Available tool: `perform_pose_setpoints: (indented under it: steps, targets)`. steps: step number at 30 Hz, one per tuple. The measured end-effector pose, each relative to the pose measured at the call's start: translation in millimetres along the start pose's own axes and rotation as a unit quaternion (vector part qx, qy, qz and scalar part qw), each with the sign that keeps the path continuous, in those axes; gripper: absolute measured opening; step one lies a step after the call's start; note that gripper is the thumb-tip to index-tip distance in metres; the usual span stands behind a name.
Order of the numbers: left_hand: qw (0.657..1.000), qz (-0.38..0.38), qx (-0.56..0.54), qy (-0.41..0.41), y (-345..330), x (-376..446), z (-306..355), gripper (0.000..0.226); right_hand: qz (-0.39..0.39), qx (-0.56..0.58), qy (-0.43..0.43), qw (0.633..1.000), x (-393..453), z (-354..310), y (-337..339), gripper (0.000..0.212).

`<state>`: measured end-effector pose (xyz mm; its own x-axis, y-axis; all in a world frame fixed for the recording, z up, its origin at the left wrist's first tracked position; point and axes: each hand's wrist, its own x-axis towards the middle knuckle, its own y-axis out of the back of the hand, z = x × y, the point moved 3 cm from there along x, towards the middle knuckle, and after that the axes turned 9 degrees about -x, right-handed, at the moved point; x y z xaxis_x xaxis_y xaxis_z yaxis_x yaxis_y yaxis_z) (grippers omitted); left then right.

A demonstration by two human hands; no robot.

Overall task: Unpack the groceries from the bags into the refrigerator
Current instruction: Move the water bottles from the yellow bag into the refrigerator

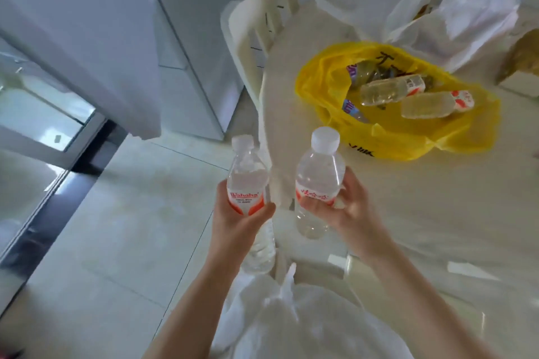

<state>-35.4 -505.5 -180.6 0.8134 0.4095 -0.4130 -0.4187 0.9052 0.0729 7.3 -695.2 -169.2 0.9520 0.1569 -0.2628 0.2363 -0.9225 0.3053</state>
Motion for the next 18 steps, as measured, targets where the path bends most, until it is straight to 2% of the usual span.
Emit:
perform_pose_setpoints:
  steps: [7, 12, 18]
  targets:
    - [0.990, 0.130, -0.056, -0.009, 104.6, -32.9, -21.0, 0.057, -0.151, -0.118, 0.041, 0.981, -5.7, -22.1, -97.3, 0.054]
    - [0.971, 0.222, -0.088, -0.012, 193.1, -50.4, -37.0, 0.058, -0.231, -0.147, 0.064, 0.960, -18.9, -39.3, -184.2, 0.054]
    - [0.954, 0.290, -0.082, 0.005, 314.0, -67.0, -57.2, 0.069, -0.314, -0.170, 0.092, 0.930, -41.7, -59.0, -310.6, 0.062]
